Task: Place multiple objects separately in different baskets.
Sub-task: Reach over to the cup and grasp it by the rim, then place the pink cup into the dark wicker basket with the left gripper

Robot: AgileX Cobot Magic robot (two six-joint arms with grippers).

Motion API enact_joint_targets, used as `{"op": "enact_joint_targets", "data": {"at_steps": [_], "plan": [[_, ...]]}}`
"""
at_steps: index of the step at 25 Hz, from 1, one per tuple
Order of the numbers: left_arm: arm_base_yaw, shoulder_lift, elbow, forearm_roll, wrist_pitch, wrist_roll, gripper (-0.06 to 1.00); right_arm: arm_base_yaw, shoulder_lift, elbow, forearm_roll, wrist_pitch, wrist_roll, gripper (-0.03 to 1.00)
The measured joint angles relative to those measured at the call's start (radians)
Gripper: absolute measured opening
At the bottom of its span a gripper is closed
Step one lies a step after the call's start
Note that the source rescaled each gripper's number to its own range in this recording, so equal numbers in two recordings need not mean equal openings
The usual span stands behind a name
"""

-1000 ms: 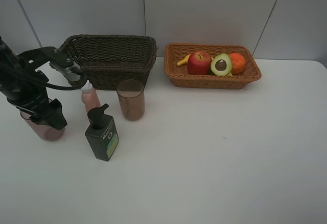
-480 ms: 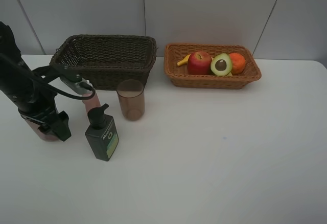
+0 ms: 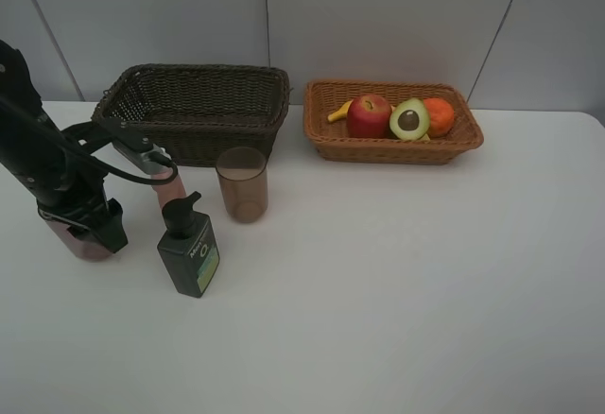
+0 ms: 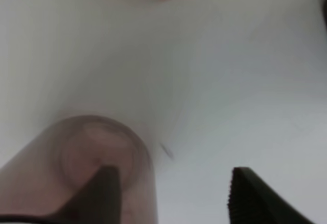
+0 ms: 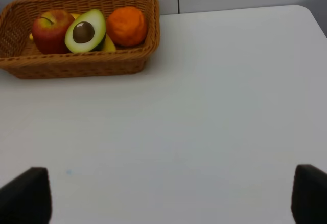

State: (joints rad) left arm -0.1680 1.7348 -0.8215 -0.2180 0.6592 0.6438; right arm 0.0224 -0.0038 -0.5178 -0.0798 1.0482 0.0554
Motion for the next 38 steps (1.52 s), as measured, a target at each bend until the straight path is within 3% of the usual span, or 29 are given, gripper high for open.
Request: {"op": "enact_joint_targets", "data": {"at_steps": [3,5,6,28,33,38], "plan": [[0.0,0.0,0.0,0.0,0.0,0.0,0.21,0.0,0.0,0.0,0.0,0.0,0.0,1.0],[0.0,0.0,0.0,0.002,0.0,0.001,0.04,0.0,0.0,0.0,0.0,0.0,0.0,1.0],[0.0,0.0,-0.003,0.005,-0.004,0.001,0.02,0.0,0.0,0.0,0.0,0.0,0.0,1.0],[0.0,-0.047,-0.003,0.005,0.05,-0.019,0.02,0.0,0.0,0.0,0.0,0.0,0.0,1.0],[0.0,-0.112,-0.003,0.045,0.061,-0.075,0.02,0.0,0.0,0.0,0.0,0.0,0.0,1.0],[0.0,-0.161,-0.056,0.118,0.157,-0.154,0.02,0.0,0.0,0.0,0.0,0.0,0.0,1.0]]}}
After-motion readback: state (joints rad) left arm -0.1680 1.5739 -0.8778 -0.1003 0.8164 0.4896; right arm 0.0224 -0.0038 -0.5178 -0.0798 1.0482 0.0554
